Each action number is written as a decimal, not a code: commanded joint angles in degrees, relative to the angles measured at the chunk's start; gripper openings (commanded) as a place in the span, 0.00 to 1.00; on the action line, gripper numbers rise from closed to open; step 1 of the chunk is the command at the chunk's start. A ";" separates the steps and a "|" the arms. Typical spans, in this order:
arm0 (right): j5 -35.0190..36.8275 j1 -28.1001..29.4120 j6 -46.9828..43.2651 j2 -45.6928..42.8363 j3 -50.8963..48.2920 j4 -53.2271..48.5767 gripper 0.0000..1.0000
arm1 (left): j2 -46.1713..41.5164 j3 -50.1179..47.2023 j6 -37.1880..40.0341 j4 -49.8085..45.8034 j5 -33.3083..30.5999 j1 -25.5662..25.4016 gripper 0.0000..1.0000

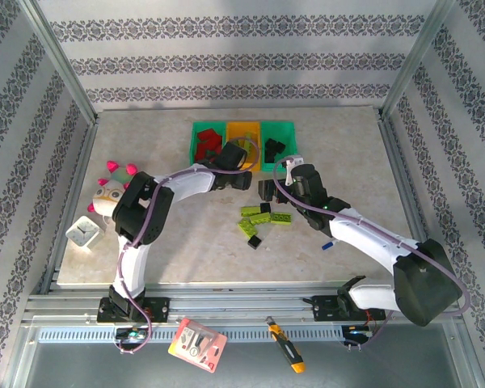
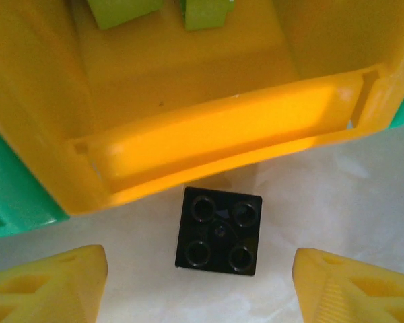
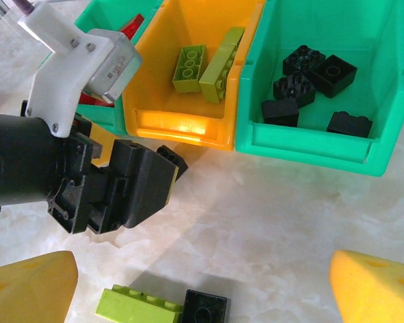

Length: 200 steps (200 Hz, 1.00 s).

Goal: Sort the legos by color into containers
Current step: Pick up the lego from the center of the table.

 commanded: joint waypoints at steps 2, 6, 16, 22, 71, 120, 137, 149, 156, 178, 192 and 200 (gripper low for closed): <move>-0.27 -0.24 0.76 0.89 1.70 0.08 0.96 | 1.85 1.73 0.49 -2.88 -0.02 -0.69 0.67; -0.32 -0.26 0.73 1.01 1.77 0.08 0.96 | 2.03 1.92 0.40 -2.86 0.03 -0.65 0.67; -0.38 -0.24 0.77 1.22 1.79 0.12 0.96 | 2.63 2.16 0.23 -2.88 0.05 -0.65 0.64; -0.35 -0.24 0.86 1.31 1.72 0.24 0.96 | 2.93 2.46 0.24 -3.02 0.10 -0.64 0.63; -0.91 -0.24 1.49 2.03 1.44 0.87 0.96 | 4.91 3.61 -0.23 -3.23 0.72 -0.74 0.51; -1.33 -0.21 1.76 2.27 1.17 0.90 0.96 | 5.44 3.78 -0.24 -3.19 0.69 -0.73 0.33; -1.58 -0.16 1.80 2.16 1.26 0.99 0.96 | 5.10 3.30 -0.31 -3.23 0.68 -0.73 0.27; -1.59 -0.15 1.78 1.96 1.26 1.02 0.96 | 4.41 2.56 -0.40 -3.23 0.62 -0.78 0.26; -1.54 -0.11 1.92 1.86 1.18 0.97 0.96 | 3.89 2.02 -0.31 -3.10 0.59 -0.75 0.26; -1.07 -0.02 1.88 1.37 1.06 0.90 0.96 | 1.81 -0.27 -0.42 -3.05 0.60 -0.98 0.26; -0.64 -0.07 1.89 0.70 0.80 1.00 0.96 | -0.43 -2.40 -0.59 -2.92 0.77 -1.49 0.26; -0.19 -0.07 1.90 0.10 0.66 0.98 0.96 | -1.97 -3.63 -0.57 -2.89 0.90 -1.95 0.26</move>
